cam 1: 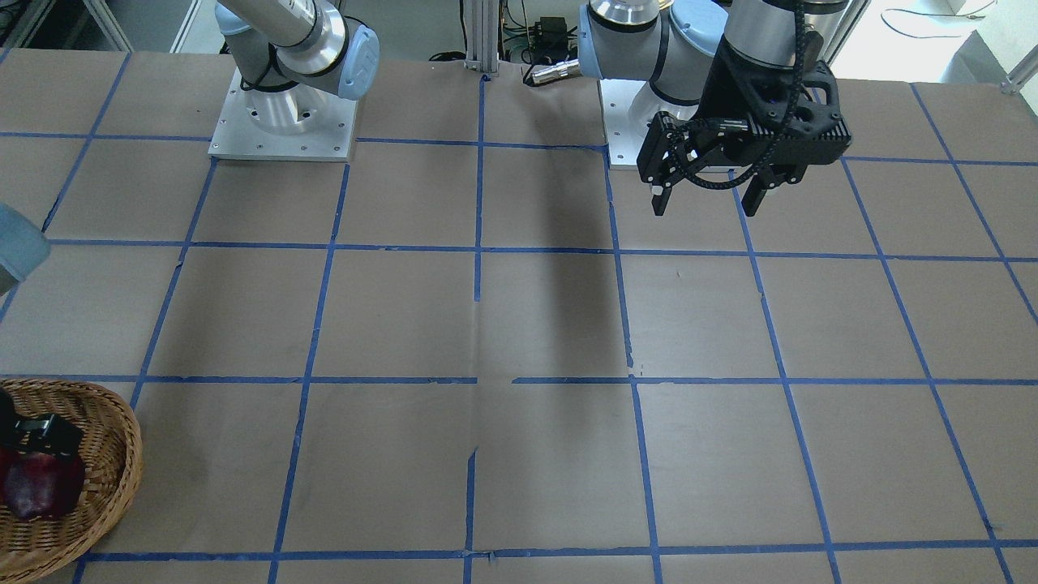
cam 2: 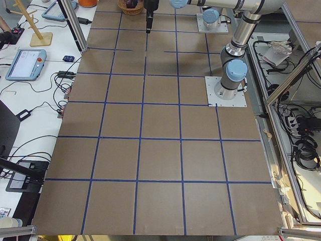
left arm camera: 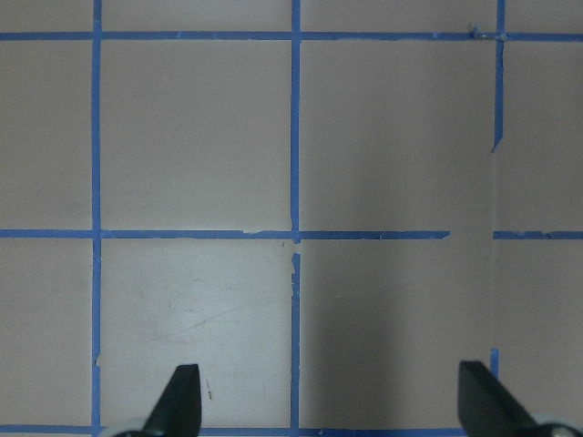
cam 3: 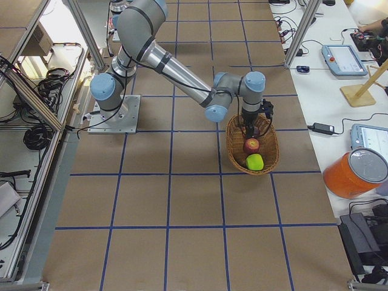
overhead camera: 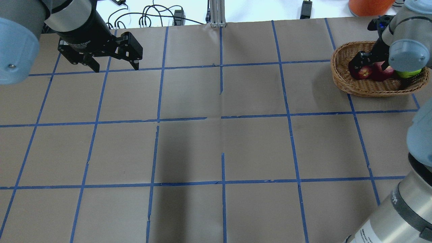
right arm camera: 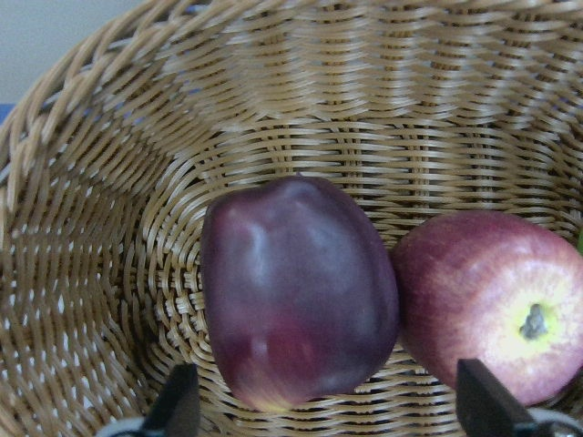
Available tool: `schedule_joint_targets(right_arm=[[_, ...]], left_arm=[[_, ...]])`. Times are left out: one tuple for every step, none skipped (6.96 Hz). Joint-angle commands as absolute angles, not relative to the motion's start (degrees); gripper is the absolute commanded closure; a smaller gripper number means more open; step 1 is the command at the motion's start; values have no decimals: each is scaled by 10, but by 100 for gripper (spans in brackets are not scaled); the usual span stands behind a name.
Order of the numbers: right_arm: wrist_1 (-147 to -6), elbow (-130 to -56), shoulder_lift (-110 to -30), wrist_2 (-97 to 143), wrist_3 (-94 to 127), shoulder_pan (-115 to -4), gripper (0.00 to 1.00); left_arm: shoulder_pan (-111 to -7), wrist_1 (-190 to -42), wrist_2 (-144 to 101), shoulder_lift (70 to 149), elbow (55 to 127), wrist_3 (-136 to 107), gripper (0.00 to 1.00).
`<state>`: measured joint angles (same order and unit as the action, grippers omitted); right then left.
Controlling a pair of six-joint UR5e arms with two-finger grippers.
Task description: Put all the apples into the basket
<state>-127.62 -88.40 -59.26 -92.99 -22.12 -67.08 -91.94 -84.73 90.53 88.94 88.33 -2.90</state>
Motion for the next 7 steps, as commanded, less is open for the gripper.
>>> schedule_joint_targets(right_arm=[[-1203, -872, -646, -930, -220, -687, 0], [-1135, -868, -689, -931, -218, -710, 0], [-1061, -866, -736, -931, -212, -730, 0], [-997, -871, -774, -930, -189, -748, 0], [-950, -871, -796, -920, -127, -778, 0], [-918, -868, -813, -919, -50, -828, 0], [-895, -873, -833, -919, -38, -877, 0]], left_arm=[[-919, -847, 905, 889, 883, -29, 0], [-919, -847, 905, 889, 883, -29, 0], [-919, -847, 905, 889, 883, -29, 0], [-919, -847, 905, 889, 883, -29, 0], [-919, -847, 905, 889, 883, -29, 0], [-919, -847, 905, 889, 883, -29, 0], [-919, -847, 905, 889, 883, -29, 0]])
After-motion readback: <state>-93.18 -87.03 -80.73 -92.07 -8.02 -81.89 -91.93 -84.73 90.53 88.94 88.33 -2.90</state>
